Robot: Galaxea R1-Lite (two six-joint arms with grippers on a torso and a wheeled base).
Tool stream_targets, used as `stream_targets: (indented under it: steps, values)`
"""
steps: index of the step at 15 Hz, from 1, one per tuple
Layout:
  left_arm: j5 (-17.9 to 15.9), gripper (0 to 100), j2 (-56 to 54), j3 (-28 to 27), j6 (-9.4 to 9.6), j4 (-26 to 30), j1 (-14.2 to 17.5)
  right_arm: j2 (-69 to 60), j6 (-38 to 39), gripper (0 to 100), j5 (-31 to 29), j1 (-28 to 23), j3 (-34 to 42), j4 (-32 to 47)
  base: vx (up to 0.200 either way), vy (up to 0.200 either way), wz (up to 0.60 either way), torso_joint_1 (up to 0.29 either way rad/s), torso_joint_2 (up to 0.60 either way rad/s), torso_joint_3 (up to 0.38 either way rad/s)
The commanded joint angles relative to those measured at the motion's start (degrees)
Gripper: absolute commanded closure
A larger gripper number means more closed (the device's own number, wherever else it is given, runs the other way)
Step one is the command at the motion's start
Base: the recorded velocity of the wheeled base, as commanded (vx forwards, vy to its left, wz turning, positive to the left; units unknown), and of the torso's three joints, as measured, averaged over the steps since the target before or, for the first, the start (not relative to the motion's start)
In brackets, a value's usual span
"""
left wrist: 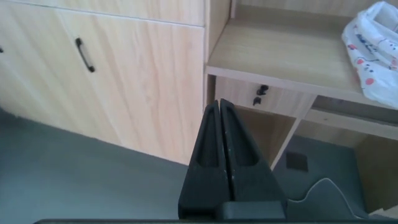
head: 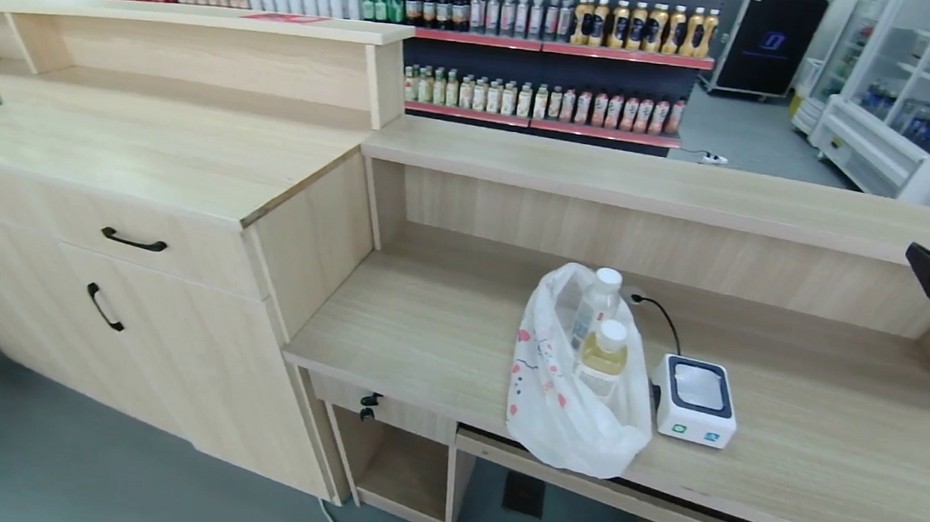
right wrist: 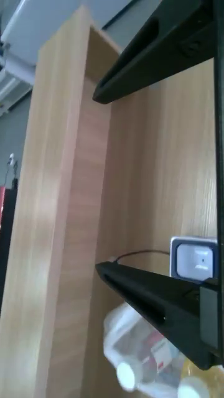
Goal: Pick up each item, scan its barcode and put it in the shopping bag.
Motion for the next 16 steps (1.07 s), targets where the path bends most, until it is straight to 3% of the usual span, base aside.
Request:
stream_targets:
  steps: [1,3,6,8,12,16]
  values:
    - [0.0,100,0.0,0.0,-0.05,0.0,0.0,0.3,0.1,0,-0.6,-0.1,1.1,-0.6,0.0,0.0,-0.6,-0.002,0.0,-0.002]
    - [0.0,100,0.0,0.0,-0.05,0.0,0.0,-0.5,0.5,0,-3.4,0.0,4.4,-2.7,0.0,0.0,-0.3,0.001,0.0,0.004]
    - [0.0,100,0.0,0.0,0.04,0.0,0.0,-5.8,6.8,0,-3.7,0.3,16.3,-8.0,0.0,0.0,0.0,0.0,0.0,0.0]
    - [0.0,100,0.0,0.0,-0.05,0.0,0.0,-17.4,11.1,0,-2.2,3.5,32.0,-6.9,0.0,0.0,0.0,0.0,0.0,0.0]
    - [0.0,100,0.0,0.0,-0.05,0.0,0.0,-49.0,10.8,0,-0.5,13.2,33.2,20.8,0.0,0.0,0.0,0.0,0.0,0.0]
    - [0.0,100,0.0,0.0,-0.05,0.0,0.0,-73.9,10.4,0,0.2,11.2,33.2,44.2,0.0,0.0,0.0,0.0,0.0,0.0]
